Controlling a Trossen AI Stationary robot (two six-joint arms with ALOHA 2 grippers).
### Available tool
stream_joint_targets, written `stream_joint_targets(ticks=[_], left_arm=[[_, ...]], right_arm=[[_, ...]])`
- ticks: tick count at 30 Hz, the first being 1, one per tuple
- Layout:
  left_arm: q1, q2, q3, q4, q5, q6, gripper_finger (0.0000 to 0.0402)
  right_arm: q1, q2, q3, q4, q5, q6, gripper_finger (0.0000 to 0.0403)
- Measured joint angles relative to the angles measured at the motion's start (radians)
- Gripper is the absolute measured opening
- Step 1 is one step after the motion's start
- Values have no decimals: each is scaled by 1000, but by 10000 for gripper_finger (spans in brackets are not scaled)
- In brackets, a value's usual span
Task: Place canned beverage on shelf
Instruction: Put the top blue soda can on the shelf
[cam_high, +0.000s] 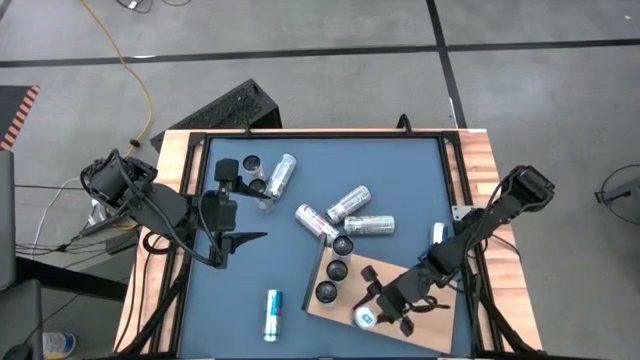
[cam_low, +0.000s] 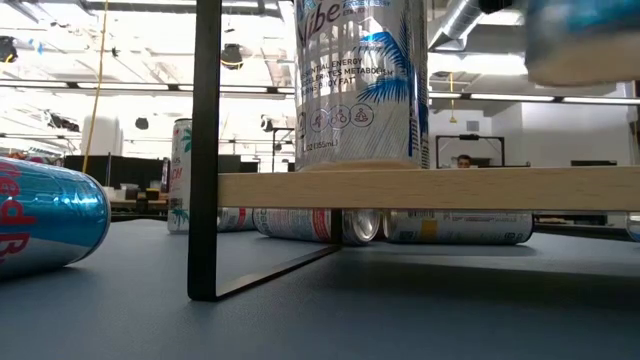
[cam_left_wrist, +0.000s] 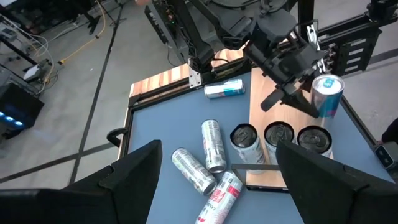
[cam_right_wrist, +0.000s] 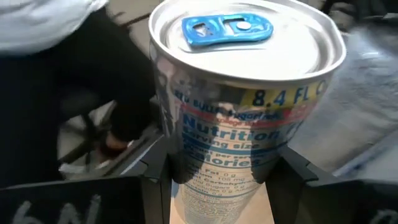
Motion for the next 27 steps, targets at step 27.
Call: stream_joint_targets(ticks=[27], left_arm=[[0, 0, 0, -1, 3, 28, 303]], right_arm=[[-79, 12, 0, -44, -152, -53, 171]])
